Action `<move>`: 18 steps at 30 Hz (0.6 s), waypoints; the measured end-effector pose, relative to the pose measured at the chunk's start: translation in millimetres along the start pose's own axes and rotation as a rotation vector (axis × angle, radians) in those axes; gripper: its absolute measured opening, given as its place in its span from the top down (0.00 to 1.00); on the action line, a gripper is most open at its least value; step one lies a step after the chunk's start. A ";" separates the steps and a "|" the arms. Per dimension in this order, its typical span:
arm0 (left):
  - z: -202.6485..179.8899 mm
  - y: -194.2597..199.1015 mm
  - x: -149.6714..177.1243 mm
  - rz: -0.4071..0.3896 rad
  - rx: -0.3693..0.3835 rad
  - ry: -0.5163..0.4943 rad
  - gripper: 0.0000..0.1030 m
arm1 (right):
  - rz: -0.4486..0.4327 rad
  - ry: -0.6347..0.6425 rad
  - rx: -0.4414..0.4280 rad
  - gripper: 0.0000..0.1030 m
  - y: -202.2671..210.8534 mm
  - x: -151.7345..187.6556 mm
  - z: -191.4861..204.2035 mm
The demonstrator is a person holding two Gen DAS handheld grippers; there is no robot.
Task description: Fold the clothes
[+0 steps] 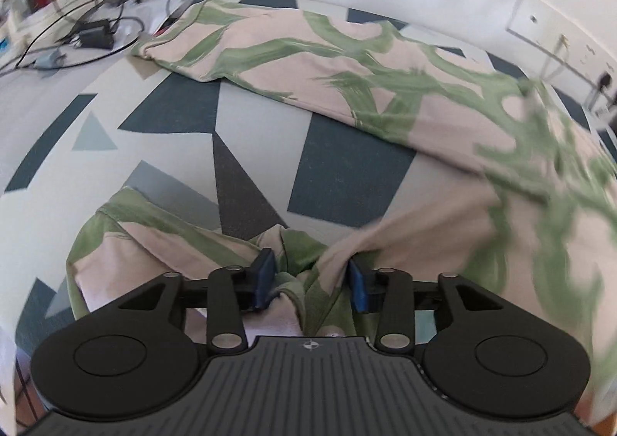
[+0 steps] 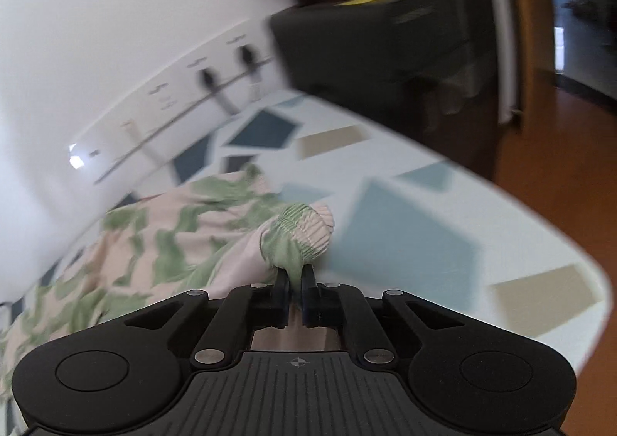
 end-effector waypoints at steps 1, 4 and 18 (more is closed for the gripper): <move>-3.3 -0.9 -1.8 0.000 -0.001 -0.003 0.57 | -0.002 -0.028 0.034 0.95 3.0 -0.6 -11.8; -21.9 -4.6 -5.7 -0.025 -0.016 -0.088 0.55 | -0.007 -0.128 0.119 0.95 11.8 7.1 -45.4; -80.8 2.2 -15.6 -0.113 0.306 -0.345 0.24 | -0.092 -0.124 0.341 0.72 44.2 34.2 -34.1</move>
Point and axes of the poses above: each gripper's, at about its wrist camera, not at the fingertips, and y roughly against the way its jaws point, z to its left, x to its underside, the point moved 1 cm from there along -y, roughly the way its jaws point, and after that the axes turned 11 degrees about -x, right-handed, at the moved point
